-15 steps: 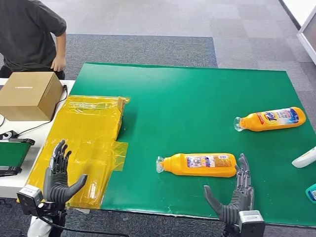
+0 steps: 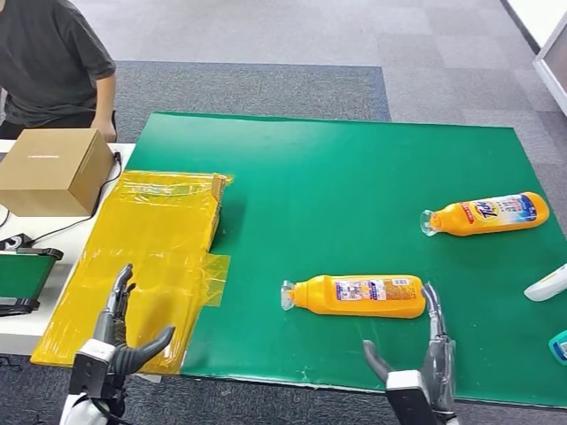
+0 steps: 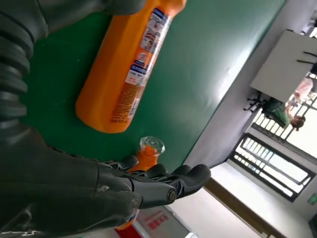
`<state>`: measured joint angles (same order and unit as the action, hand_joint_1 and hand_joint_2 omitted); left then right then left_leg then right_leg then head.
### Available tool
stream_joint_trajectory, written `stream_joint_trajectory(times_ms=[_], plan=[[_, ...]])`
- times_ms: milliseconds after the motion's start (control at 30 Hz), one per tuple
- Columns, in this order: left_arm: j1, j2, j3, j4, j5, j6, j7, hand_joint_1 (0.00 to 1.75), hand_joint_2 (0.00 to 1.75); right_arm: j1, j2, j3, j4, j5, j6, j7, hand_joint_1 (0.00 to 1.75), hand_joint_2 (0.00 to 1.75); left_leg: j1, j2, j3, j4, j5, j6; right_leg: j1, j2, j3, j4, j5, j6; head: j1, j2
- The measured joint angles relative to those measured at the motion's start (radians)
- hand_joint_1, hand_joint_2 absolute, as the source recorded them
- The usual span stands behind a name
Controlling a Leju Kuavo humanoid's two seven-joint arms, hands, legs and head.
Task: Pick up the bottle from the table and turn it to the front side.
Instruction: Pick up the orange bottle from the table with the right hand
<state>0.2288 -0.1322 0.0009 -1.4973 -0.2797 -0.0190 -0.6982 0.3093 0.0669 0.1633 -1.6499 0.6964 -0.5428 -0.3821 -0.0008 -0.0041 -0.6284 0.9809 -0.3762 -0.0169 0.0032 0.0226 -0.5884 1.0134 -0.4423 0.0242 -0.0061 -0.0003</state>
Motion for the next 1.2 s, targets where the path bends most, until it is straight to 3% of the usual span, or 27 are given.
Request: stream_joint_trajectory(times_ms=[133,300,400,533,633,833,1067,1200], plan=[[-0.011,0.021,-0.019,0.007,-0.065,0.04,0.0,0.0,1.75,-0.016,-0.09,0.0,-0.002,0.162,0.077,0.119,0.0,1.75,-0.001,0.0,0.0,0.0,0.0,0.0,-0.001,0.0,0.0,0.0,0.001,0.001,0.0,0.0],[-0.015,0.069,-0.061,0.024,-0.115,0.143,0.0,0.0,1.75,-0.069,-0.228,-0.006,-0.008,0.342,0.252,0.293,0.0,1.75,-0.002,0.0,0.0,0.0,0.001,0.001,-0.002,0.0,0.0,0.0,0.002,0.002,0.0,0.0],[-0.02,0.086,-0.076,0.036,-0.14,0.185,0.0,0.0,1.75,-0.114,-0.302,-0.008,-0.007,0.414,0.363,0.347,0.0,1.75,-0.002,0.0,0.0,0.0,0.002,0.003,-0.003,0.0,0.0,0.0,0.003,0.003,0.0,0.0],[-0.032,0.099,-0.091,0.047,-0.142,0.192,0.0,0.0,1.75,-0.231,-0.384,0.016,0.035,0.496,0.495,0.388,0.0,1.75,-0.003,0.0,-0.001,0.0,0.003,0.003,-0.003,0.0,0.0,0.0,0.004,0.005,0.0,0.0],[-0.045,0.103,-0.101,0.053,-0.149,0.198,0.0,0.0,1.75,-0.377,-0.431,0.066,0.127,0.548,0.54,0.411,0.0,1.75,-0.004,0.0,-0.001,0.0,0.006,0.005,-0.004,0.0,-0.001,0.0,0.006,0.006,0.0,0.0],[-0.053,0.105,-0.108,0.069,-0.177,0.229,0.0,0.0,1.75,-0.547,-0.461,0.144,0.247,0.55,0.605,0.412,0.0,1.75,-0.004,0.0,-0.002,0.0,0.007,0.005,-0.004,0.0,-0.001,0.0,0.007,0.007,0.0,0.0],[-0.072,0.117,-0.132,0.1,-0.175,0.26,0.0,0.0,1.75,-0.694,-0.459,0.242,0.395,0.439,0.743,0.385,0.0,1.75,-0.004,0.0,-0.002,0.0,0.007,0.005,-0.004,0.0,-0.001,0.0,0.007,0.007,0.0,0.0],[-0.083,0.127,-0.148,0.119,-0.168,0.265,0.0,0.0,1.75,-0.746,-0.453,0.292,0.474,0.392,0.776,0.375,0.0,1.75,-0.004,0.0,-0.002,0.0,0.008,0.005,-0.004,0.0,-0.001,0.0,0.007,0.007,0.0,0.0]])
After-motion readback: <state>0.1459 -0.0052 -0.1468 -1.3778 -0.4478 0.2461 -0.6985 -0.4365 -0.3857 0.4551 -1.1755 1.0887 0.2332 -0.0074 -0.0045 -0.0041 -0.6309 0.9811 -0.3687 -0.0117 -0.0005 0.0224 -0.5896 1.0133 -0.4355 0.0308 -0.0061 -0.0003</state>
